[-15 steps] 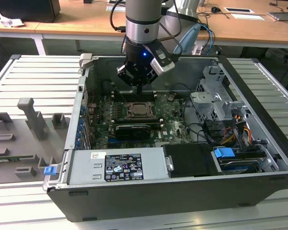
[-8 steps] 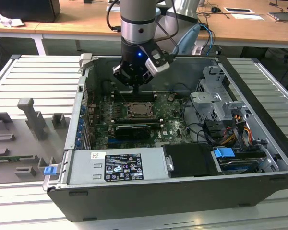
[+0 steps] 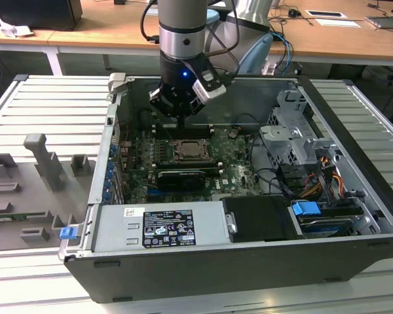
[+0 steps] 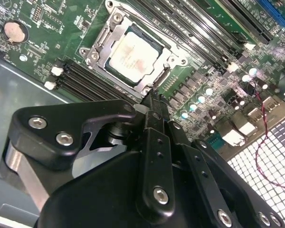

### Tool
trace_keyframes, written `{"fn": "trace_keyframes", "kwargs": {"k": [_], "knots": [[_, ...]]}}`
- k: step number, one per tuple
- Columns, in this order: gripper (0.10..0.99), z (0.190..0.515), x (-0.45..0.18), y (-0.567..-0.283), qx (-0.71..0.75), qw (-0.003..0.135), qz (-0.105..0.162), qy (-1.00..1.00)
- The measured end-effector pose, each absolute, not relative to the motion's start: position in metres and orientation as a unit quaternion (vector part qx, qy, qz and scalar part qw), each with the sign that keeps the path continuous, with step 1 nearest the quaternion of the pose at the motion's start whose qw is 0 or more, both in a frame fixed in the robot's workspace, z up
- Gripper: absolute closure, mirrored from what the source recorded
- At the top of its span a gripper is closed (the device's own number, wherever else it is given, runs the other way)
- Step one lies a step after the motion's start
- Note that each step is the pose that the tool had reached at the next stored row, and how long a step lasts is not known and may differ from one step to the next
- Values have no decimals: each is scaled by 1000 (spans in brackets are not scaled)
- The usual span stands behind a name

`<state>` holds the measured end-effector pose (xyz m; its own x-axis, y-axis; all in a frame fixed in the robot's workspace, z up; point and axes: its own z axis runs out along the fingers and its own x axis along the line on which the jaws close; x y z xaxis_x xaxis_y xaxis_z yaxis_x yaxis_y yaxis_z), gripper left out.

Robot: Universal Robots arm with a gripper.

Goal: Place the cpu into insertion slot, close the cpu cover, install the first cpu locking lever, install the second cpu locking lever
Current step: 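Install the first cpu locking lever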

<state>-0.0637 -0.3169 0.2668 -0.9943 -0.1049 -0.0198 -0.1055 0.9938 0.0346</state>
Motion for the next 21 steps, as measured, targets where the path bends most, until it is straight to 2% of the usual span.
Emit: {"fn": "trace_keyframes", "kwargs": {"k": [21], "knots": [[980, 262, -111, -317, -46, 9, 19, 999]]}}
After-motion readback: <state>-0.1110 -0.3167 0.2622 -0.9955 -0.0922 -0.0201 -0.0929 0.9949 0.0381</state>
